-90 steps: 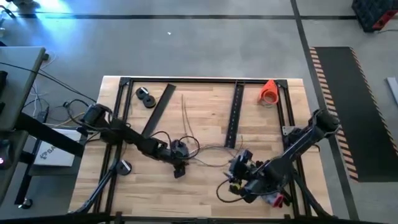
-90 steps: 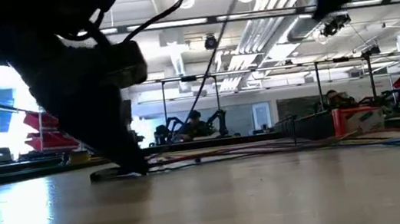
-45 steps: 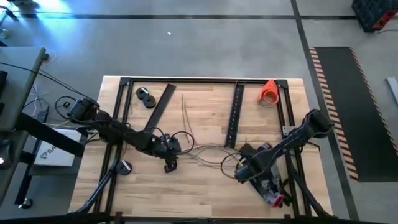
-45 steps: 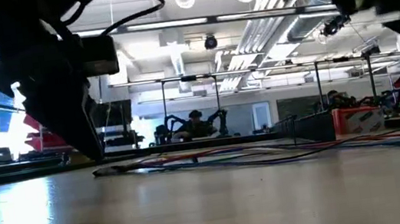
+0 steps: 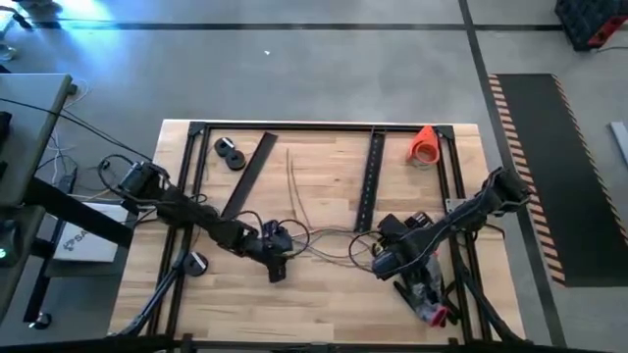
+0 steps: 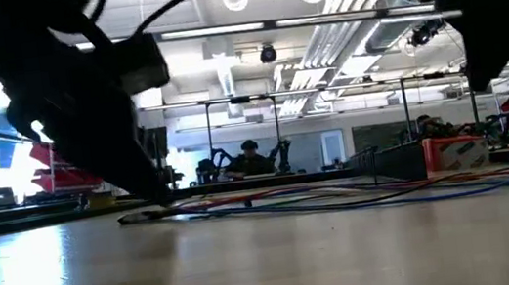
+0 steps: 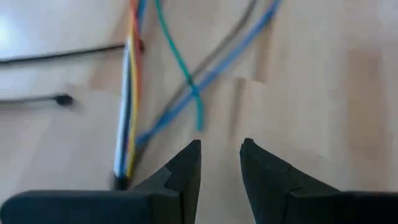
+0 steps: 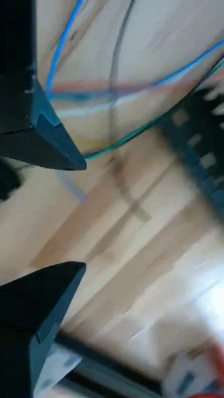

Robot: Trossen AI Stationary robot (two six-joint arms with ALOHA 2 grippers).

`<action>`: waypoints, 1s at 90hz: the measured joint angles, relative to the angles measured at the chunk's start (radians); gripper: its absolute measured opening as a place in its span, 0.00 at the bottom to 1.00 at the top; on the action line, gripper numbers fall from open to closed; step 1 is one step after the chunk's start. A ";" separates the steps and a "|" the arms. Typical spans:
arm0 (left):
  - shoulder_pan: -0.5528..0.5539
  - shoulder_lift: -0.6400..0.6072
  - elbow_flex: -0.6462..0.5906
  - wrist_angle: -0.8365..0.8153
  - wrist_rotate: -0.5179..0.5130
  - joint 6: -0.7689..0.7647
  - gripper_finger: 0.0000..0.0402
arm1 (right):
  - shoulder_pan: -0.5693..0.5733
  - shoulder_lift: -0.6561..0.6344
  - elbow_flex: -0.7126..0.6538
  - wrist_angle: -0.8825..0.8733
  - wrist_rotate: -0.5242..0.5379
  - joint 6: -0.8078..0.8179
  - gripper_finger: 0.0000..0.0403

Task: Ziptie cables
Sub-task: Prepare the cables

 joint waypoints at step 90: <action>-0.032 -0.029 0.002 -0.287 -0.111 -0.135 0.00 | 0.025 0.000 0.000 0.158 0.089 -0.048 0.59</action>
